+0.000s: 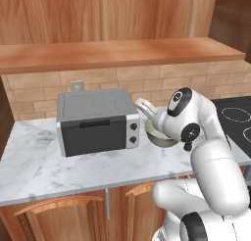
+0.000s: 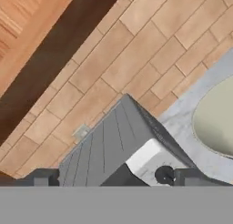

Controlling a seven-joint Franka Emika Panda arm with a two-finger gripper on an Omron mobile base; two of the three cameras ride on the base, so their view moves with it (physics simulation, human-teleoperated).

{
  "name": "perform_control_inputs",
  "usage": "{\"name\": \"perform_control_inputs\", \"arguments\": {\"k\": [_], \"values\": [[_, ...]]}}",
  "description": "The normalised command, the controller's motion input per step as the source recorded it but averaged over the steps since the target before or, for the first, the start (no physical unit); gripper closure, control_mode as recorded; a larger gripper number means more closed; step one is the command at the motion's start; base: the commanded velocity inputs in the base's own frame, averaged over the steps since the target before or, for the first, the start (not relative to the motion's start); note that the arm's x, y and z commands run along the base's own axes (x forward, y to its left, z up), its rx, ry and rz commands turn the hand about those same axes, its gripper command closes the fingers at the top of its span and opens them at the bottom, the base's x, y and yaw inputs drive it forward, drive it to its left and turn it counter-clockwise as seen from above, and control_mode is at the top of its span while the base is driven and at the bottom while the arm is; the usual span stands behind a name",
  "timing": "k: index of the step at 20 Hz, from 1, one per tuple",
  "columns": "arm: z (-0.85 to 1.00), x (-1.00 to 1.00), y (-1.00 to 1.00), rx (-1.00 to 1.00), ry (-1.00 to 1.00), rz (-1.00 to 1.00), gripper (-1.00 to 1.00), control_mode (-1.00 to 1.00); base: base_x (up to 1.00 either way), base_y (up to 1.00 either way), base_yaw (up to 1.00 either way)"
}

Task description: Retrieve the bottle and the shaker from the cabinet and place them next to the mixing bowl on the counter. Then add garlic from the fridge to the mixing bowl.

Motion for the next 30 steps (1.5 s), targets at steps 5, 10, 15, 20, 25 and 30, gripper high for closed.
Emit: {"name": "perform_control_inputs", "arguments": {"k": [5,10,15,20,25,30], "values": [[0.04,-0.18,0.24,0.92,0.73,0.29,-1.00,-1.00,0.00,0.00,0.00],[0.06,-0.11,0.24,0.89,0.74,0.34,-1.00,-1.00,0.00,0.00,0.00],[0.33,-0.01,0.17,0.83,0.69,0.37,-1.00,-1.00,0.00,0.00,0.00],[0.98,0.00,0.00,0.60,0.46,0.30,-1.00,-1.00,0.00,0.00,0.00],[1.00,-0.06,-0.03,0.48,0.29,0.23,-1.00,-1.00,0.00,0.00,0.00],[1.00,-0.20,-0.32,0.42,0.33,0.10,-1.00,-1.00,0.00,0.00,0.00]]}}
